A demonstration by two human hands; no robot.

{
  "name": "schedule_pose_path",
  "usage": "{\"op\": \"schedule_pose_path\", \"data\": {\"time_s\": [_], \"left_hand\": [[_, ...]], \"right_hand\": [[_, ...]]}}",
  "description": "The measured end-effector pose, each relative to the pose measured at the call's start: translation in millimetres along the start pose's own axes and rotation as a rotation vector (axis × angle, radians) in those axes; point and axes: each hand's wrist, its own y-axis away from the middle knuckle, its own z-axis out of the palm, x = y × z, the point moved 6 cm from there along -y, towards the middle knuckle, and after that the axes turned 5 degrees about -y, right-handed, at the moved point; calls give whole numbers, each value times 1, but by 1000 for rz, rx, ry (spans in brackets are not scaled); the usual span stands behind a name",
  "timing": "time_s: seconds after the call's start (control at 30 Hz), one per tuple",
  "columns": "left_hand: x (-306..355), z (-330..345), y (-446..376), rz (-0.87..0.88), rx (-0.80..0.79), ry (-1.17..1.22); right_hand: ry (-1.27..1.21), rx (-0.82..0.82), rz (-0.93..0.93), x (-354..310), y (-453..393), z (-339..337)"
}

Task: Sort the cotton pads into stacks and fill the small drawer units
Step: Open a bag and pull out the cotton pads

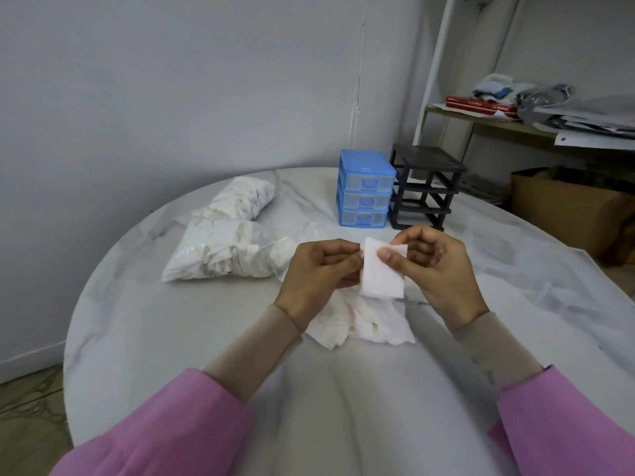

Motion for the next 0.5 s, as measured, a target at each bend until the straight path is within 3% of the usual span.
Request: {"op": "schedule_pose_path", "data": {"time_s": [0.33,0.5], "left_hand": [[3,1,0,11,20,10],[5,-16,-5,68,187,-30]], "right_hand": [[40,-3,-56,-5,2,2],[75,18,-11,1,0,1]]}}
